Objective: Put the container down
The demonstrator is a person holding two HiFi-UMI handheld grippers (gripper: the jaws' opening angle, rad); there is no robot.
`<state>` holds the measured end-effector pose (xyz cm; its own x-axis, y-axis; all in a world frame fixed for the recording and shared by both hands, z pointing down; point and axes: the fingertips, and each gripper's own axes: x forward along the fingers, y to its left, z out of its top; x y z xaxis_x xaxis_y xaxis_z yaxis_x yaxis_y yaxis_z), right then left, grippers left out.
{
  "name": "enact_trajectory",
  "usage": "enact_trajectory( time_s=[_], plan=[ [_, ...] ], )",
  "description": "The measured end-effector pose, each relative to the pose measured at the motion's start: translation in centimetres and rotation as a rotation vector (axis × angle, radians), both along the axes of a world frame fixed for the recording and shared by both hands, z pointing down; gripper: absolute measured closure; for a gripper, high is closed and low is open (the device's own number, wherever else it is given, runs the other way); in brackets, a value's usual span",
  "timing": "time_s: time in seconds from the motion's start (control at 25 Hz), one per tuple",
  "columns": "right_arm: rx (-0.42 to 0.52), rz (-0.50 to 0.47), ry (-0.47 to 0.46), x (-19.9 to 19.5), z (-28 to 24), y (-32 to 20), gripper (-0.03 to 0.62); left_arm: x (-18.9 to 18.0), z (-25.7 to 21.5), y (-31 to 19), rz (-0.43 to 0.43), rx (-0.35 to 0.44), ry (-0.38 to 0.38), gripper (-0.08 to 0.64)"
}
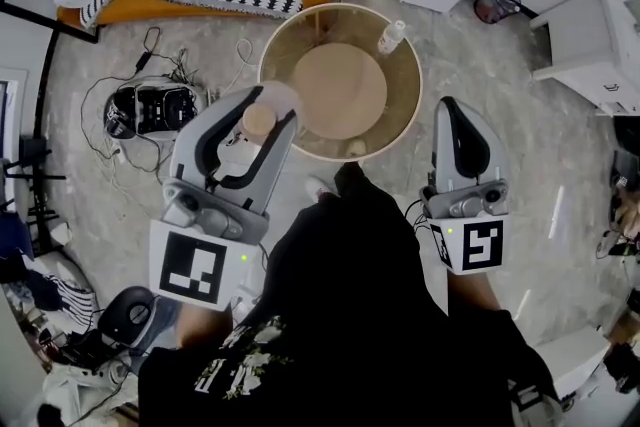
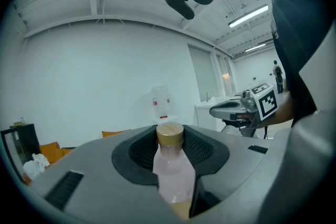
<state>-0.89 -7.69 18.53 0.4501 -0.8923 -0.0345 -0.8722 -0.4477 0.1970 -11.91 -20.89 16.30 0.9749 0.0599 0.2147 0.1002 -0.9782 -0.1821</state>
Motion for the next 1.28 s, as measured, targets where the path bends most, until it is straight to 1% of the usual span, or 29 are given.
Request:
enact_trajectory(
  time_s=[0.2,0.32,0.4,0.48,0.68,0.8,0.96,1.08,1.2,1.28],
  plan=[
    [0.003,-0.04,-0.005,1.9,0.1,-1.6,0.597,2.3,0.3,-1.0,-0.021,0.009,-0.018,0.41],
    [0.006,-0.06,-0.021,3.9,0.5,-1.9,0.597,5.0,0.3,-1.2,-0.04,0.0,-0.002,0.41],
    [0.003,-0.074,-0.038,5.7,0.9,-2.0,0.597,7.0,0.3,-1.0,-0.046,0.012,0.01,0.41],
    [-0.001,-0.086,-0.038,7.2,1.2,-2.4,0.597,8.8,0.5,-1.0,-0.047,0.026,0.004,0.41],
    [-0.013,-0.124,-0.043,9.6,2.7,-4.5,0.597,11.2,2.1,-2.5,-0.076,-0.003,-0.011,0.41],
    [-0.022,-0.12,-0.054,10.5,3.4,-5.1,0.597,12.2,3.2,-3.1,-0.08,-0.025,-0.029,0.41],
    [-0.048,-0.103,-0.075,11.1,4.3,-6.3,0.597,13.2,4.0,-4.1,-0.05,-0.037,-0.036,0.41],
    [-0.076,-0.085,-0.089,11.9,5.1,-7.5,0.597,14.6,4.7,-4.8,0.01,-0.012,-0.043,0.41],
    [-0.066,-0.037,-0.09,12.9,5.5,-8.1,0.597,16.1,5.6,-5.3,0.065,-0.002,-0.049,0.41],
    [-0.058,-0.016,-0.098,13.4,5.9,-8.5,0.597,16.8,6.2,-5.6,0.086,-0.003,-0.054,0.41]
  ],
)
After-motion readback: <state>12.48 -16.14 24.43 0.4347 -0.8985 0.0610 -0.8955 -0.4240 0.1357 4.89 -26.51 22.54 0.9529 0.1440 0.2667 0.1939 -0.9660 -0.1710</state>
